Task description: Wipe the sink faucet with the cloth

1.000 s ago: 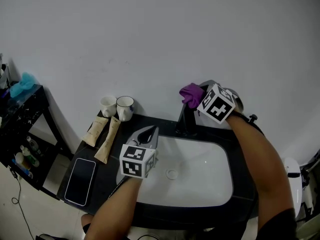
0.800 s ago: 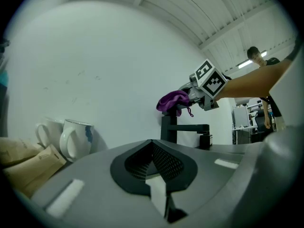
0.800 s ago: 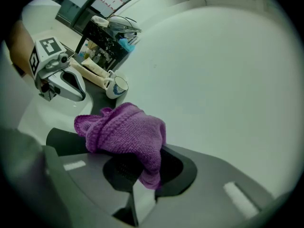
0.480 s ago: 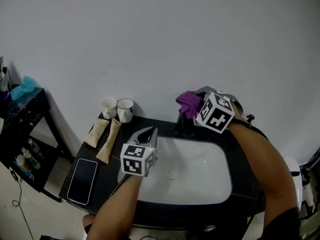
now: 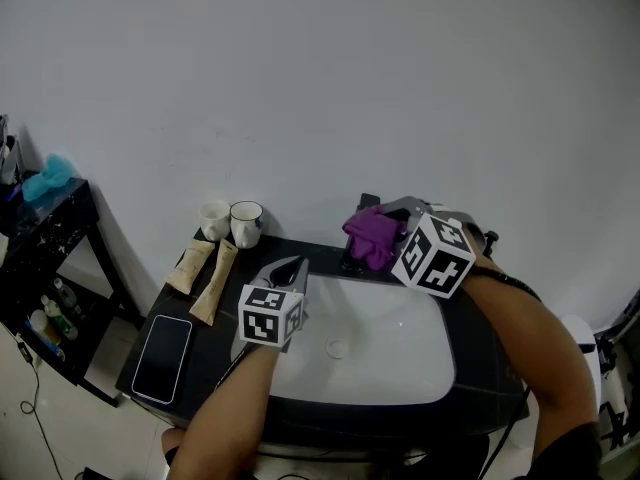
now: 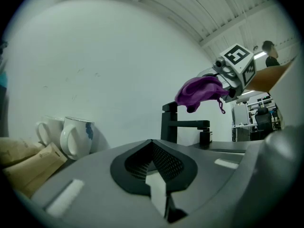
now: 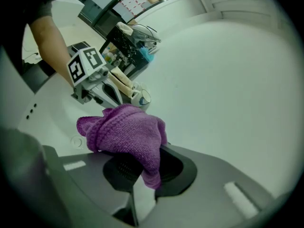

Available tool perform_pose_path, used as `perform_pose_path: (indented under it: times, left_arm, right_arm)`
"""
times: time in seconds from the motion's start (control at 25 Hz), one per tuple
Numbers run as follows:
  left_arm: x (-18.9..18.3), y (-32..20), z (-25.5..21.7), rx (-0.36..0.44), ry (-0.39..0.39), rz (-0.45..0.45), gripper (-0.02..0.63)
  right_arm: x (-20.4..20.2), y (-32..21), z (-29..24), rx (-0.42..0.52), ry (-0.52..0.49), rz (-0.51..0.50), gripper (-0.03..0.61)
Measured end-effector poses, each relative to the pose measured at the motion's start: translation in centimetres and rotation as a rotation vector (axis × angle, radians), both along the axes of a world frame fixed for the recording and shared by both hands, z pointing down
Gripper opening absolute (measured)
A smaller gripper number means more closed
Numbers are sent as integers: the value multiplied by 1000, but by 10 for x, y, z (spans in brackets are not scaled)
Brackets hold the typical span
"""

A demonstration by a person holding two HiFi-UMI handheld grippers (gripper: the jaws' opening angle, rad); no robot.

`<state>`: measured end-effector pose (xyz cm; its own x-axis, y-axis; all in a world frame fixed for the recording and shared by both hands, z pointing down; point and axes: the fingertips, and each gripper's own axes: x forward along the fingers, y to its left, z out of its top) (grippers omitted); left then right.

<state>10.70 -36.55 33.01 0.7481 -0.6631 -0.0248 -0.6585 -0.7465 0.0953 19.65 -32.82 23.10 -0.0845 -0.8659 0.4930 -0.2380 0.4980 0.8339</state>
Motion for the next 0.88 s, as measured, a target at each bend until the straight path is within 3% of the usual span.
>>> perform_pose_path:
  times: [0.28, 0.52, 0.88]
  left_arm:
    - [1, 3, 4, -2, -37, 4, 17]
    - [2, 1, 4, -3, -30, 1, 17]
    - [3, 0, 0, -3, -1, 7, 17]
  right_arm:
    - [4, 29, 25, -45, 34, -15, 54]
    - [30, -3, 36, -46, -26, 73, 54]
    - [31, -40, 47, -39, -26, 79, 54]
